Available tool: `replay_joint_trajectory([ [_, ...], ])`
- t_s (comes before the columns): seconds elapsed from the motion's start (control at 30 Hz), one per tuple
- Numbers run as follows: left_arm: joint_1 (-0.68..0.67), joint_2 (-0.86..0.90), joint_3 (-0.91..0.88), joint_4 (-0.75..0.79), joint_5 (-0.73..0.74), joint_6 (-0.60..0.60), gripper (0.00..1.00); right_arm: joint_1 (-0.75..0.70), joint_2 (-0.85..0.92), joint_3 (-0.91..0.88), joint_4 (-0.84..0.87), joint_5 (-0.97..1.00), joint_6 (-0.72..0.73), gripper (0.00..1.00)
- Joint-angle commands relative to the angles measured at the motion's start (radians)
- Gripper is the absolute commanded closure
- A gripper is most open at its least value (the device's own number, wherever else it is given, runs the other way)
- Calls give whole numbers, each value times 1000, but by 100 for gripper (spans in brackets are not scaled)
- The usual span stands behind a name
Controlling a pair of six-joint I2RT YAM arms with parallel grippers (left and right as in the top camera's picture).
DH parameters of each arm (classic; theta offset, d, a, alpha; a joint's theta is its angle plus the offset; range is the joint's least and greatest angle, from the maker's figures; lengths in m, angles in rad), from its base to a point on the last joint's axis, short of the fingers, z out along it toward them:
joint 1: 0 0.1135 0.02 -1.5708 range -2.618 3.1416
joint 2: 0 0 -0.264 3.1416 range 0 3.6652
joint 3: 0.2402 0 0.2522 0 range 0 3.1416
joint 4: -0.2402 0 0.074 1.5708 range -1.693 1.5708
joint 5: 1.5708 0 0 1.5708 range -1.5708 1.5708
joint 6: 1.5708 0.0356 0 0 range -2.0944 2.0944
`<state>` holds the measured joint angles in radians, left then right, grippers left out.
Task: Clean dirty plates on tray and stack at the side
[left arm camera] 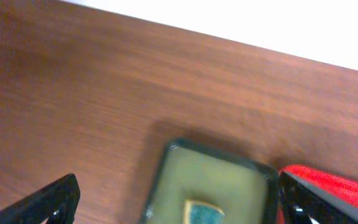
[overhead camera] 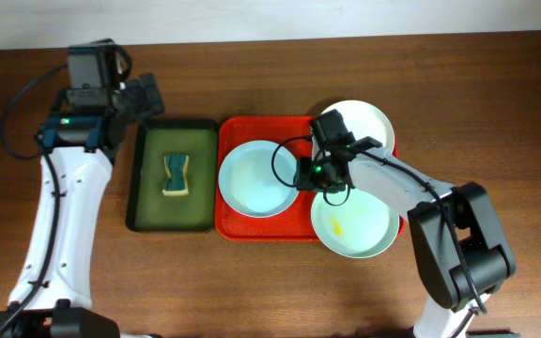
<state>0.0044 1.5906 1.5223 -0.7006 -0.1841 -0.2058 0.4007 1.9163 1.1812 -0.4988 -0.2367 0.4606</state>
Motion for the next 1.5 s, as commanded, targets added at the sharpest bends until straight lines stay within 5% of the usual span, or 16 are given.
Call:
replay_joint_trajectory([
  [0.0, 106, 2, 0, 16, -30, -6, 1, 25, 3, 2, 1, 78, -9, 56],
  [0.33, 130, 2, 0, -31, -30, -6, 1, 25, 3, 0, 5, 96, -9, 69],
  [0.43, 130, 2, 0, -31, -30, -6, 1, 25, 3, 0, 5, 96, -8, 82],
  [0.57, 130, 2, 0, -31, -30, -6, 1, 25, 3, 0, 6, 119, -9, 77],
  [0.77, 130, 2, 0, -31, -30, -6, 1, 25, 3, -3, 5, 142, -9, 82],
  [0.83, 130, 2, 0, -31, -30, -6, 1, 25, 3, -4, 5, 156, -9, 95],
  [1.47, 130, 2, 0, -31, -30, -6, 1, 24, 3, -4, 9, 160, -9, 96],
])
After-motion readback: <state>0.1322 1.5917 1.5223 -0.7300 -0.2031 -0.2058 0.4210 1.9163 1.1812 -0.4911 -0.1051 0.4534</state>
